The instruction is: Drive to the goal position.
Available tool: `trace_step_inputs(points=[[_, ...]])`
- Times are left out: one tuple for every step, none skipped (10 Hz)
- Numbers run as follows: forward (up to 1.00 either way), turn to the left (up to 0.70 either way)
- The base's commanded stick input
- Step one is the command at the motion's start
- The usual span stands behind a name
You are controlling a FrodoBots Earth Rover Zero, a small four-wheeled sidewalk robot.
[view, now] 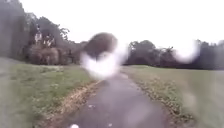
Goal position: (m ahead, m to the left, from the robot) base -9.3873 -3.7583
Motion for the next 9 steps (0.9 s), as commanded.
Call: trace_step_inputs(points=[[0.85,-0.11],[0.85,-0.26],[0.85,-0.34],[0.85,-0.34],[0.85,-0.34],[0.85,-0.34],[0.85,-0.34],[0.85,-0.19],[0.85,-0.04]])
